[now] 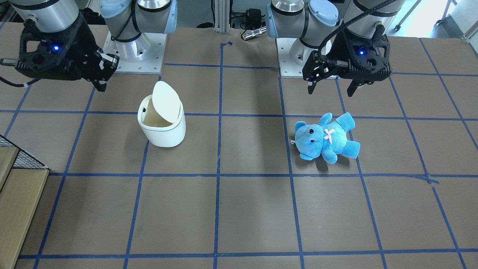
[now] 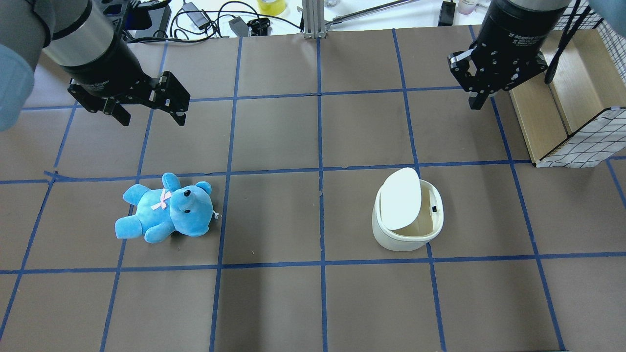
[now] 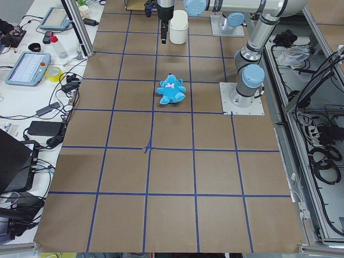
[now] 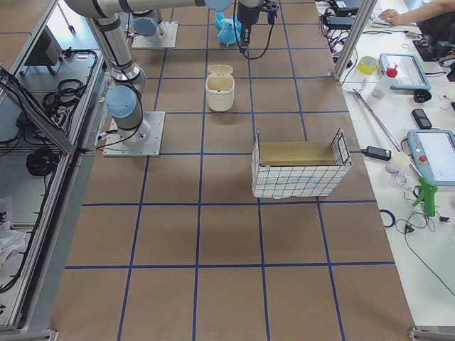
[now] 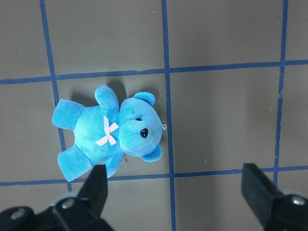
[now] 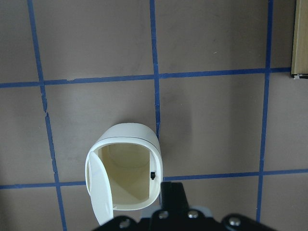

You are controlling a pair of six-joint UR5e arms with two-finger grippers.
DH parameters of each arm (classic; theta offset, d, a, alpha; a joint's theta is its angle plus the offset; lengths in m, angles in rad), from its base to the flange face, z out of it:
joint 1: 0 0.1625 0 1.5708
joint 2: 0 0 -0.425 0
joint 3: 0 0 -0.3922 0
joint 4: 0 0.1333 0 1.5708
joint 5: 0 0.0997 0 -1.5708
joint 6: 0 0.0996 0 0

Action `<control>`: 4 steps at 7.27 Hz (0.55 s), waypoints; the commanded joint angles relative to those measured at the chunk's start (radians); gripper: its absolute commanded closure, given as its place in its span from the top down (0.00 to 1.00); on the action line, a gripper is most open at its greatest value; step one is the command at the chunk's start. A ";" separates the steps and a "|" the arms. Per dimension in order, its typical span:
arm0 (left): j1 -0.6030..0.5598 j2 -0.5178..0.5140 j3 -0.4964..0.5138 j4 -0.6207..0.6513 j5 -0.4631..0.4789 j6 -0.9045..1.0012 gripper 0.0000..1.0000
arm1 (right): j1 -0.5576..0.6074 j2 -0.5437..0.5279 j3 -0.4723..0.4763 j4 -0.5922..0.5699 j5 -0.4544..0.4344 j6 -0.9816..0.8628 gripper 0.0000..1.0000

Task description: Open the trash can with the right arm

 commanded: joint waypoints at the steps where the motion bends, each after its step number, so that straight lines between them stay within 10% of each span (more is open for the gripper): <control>1: 0.000 0.000 0.000 0.000 0.001 0.000 1.00 | 0.001 0.001 0.007 -0.038 0.029 0.005 0.00; 4: 0.000 0.000 0.000 0.000 0.000 0.000 1.00 | -0.001 0.003 0.017 -0.021 0.048 0.004 0.00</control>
